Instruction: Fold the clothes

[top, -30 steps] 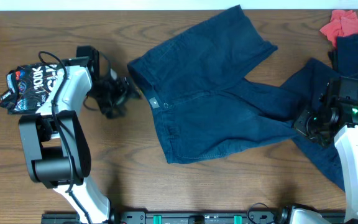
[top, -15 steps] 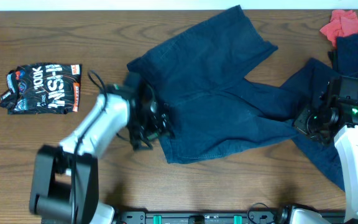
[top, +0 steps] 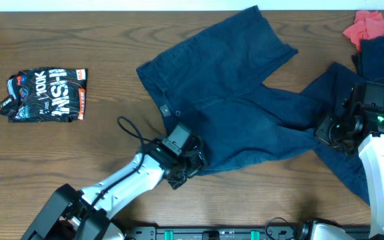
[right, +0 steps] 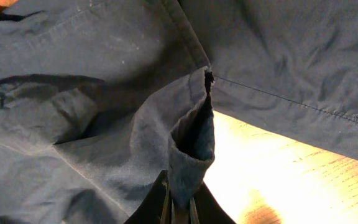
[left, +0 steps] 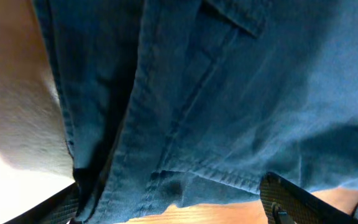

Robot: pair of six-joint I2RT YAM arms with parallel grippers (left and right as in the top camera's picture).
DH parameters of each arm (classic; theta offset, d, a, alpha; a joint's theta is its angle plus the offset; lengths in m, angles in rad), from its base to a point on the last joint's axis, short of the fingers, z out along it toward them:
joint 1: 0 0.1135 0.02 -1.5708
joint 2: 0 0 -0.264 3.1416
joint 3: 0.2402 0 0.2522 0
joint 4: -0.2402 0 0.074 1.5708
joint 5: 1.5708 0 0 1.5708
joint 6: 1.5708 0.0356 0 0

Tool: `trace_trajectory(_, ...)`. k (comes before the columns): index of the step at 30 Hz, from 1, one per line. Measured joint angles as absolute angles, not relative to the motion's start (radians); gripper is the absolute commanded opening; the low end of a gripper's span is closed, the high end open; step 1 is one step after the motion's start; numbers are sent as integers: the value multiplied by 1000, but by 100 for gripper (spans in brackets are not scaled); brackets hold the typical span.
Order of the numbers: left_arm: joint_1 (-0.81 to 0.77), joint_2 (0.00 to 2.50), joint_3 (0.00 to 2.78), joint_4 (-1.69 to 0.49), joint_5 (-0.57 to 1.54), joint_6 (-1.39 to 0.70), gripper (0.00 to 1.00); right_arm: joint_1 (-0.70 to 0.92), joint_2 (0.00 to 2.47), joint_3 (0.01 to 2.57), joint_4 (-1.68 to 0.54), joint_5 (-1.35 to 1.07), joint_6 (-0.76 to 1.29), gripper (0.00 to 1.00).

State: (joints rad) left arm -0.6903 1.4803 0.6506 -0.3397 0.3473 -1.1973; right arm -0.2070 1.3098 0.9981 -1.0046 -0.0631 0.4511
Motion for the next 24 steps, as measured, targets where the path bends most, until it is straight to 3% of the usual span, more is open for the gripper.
trace_trajectory(3,-712,1479,648,-336,295,-1252,45,-207,1310,998,-1006,-63,450,9)
trace_trajectory(5,-715,1481,638,-340,260,-1279,19,-207,1310,998,-1006,-63,447,9)
trace_trajectory(7,-714,1481,630,-339,233,-1287,9,-207,1310,998,-1008,-63,444,9)
trace_trajectory(15,-666,1402,628,-476,195,-1233,6,-207,1310,998,-1049,-25,436,4)
trace_trajectory(24,-671,872,638,-918,213,-1116,6,-221,1268,996,-1172,-42,433,1)
